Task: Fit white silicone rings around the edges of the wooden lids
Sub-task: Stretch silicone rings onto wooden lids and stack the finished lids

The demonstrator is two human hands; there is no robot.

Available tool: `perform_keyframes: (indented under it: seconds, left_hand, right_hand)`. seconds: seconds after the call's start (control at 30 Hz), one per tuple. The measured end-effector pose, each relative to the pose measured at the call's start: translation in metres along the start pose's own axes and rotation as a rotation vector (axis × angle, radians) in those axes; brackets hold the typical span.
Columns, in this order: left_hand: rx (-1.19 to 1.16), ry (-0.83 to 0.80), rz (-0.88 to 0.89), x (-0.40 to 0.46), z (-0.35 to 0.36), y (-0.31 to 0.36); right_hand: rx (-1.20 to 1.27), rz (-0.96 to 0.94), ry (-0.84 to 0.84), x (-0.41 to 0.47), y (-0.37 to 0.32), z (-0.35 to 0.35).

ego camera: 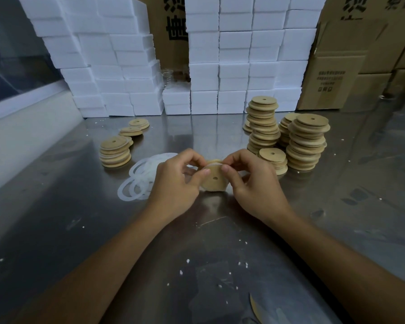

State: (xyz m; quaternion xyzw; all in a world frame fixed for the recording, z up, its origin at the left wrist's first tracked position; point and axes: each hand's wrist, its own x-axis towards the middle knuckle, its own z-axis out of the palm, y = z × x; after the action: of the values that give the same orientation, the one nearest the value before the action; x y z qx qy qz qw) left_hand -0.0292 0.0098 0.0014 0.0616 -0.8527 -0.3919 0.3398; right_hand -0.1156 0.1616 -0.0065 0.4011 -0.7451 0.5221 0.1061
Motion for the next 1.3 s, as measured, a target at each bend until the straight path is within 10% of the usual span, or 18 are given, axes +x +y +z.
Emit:
perform_keyframes:
  seconds: [0.37, 0.9, 1.3]
  left_hand:
    - [-0.044, -0.041, -0.073, 0.003, -0.002, 0.004]
    - [-0.234, 0.009, -0.258, 0.004, -0.003, -0.007]
    - [-0.151, -0.010, -0.136, 0.001, 0.000, -0.002]
  right_hand:
    - [0.421, 0.446, 0.009, 0.006, 0.000, -0.006]
    - [0.439, 0.399, -0.089, 0.005, -0.002, -0.005]
    - [-0.058, 0.001, 0.013, -0.001, -0.002, -0.002]
